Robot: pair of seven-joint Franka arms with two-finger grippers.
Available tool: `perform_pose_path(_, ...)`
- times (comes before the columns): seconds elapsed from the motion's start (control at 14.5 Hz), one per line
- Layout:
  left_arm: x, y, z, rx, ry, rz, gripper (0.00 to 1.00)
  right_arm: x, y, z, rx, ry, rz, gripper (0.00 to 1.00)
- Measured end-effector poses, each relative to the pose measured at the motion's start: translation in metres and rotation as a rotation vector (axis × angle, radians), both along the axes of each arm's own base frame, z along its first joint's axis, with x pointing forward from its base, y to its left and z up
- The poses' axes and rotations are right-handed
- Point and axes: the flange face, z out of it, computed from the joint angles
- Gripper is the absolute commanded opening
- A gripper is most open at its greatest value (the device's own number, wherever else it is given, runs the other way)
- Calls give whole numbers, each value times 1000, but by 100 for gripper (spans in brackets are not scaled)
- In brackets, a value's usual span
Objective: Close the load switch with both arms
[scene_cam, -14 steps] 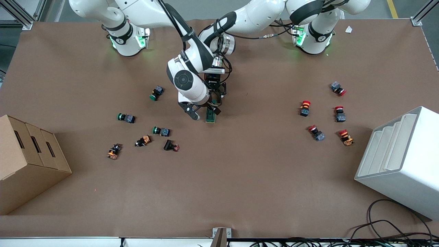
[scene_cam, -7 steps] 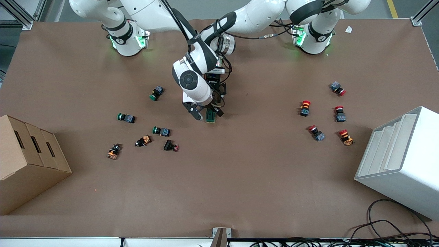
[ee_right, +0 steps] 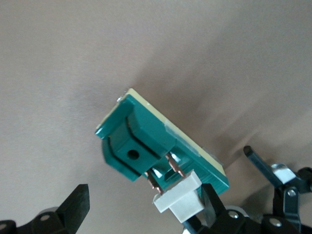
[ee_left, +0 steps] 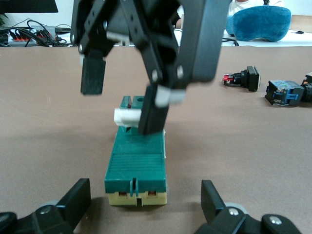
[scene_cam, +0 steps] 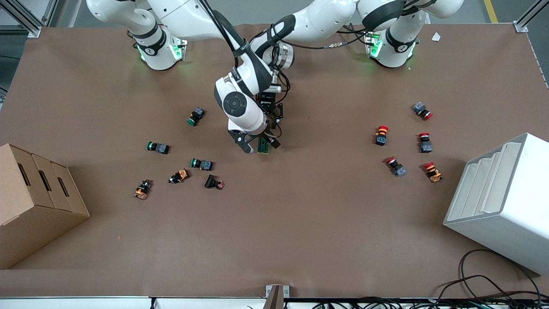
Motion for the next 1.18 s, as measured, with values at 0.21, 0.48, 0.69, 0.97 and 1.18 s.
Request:
perform_pose_path(0.21,0,0,0,0,0,0,100,38,-9,28,36,-29,-40,100)
perform_pose_path(0.48,0,0,0,0,0,0,100,53,-13,32,48,-42,-56,100)
perform_pose_path(0.69,0,0,0,0,0,0,100,56,-11,29,47,-44,-56,100)
perform_pose_path(0.97,6,3,-3,8,-10,7,100,58,-9,16,39,-39,-50,100)
perform_pose_path(1.18,9,4,-3,10,-14,9,100,64,-8,5,32,-39,-48,100)
